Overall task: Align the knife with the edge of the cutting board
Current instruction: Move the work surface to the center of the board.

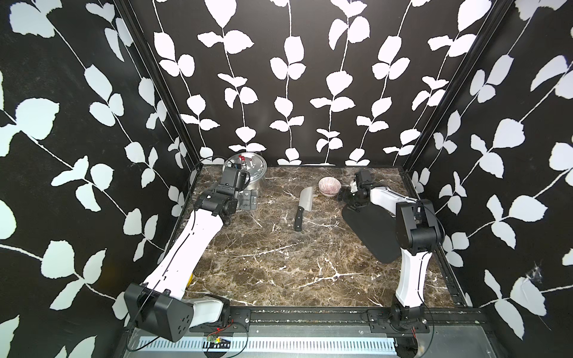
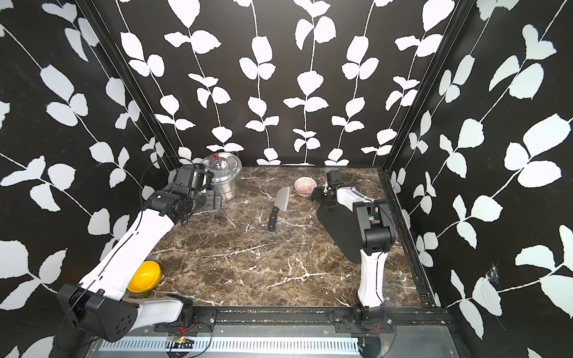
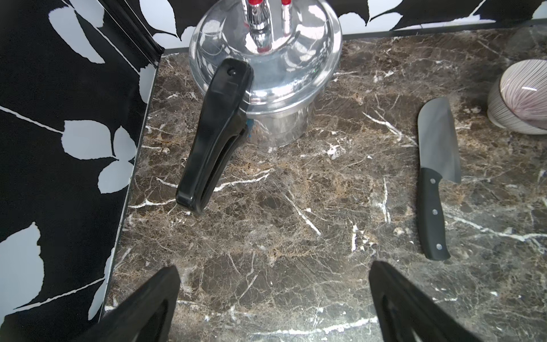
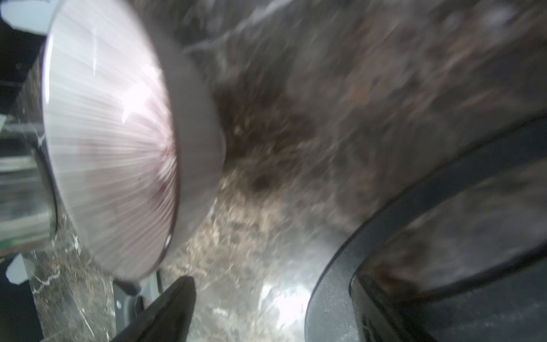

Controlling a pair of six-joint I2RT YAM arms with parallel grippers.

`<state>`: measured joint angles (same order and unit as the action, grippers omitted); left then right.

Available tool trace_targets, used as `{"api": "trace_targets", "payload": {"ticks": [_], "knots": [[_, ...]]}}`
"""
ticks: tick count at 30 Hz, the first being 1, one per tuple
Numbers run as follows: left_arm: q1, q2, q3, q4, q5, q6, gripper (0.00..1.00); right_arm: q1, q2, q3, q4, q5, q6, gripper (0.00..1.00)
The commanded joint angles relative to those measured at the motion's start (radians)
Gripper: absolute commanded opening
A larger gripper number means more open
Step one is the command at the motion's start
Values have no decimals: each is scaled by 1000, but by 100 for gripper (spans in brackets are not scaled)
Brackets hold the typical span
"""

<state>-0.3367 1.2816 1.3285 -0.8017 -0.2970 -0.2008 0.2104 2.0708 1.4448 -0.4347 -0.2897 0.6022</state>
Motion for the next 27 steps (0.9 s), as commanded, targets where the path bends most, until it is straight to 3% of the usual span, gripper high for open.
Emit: {"api": "trace_targets", "payload": {"ticks": [1,7,17,22,27], "knots": [[4,-46,-20,9,11,-4,99,77,24,-91,-93,-31,24,85],[6,-50,-36,11,20,-7,98,238,-24,-181,-49,-27,71,85],[5,-43,-45,22,32,-24,99,566,-22,-178,-23,-19,154,84],[5,-50,-54,20,37,-35,99,720,27,-72,-21,-20,195,84],[6,-70,-68,8,30,-29,99,795,116,64,-34,-28,228,84]]}}
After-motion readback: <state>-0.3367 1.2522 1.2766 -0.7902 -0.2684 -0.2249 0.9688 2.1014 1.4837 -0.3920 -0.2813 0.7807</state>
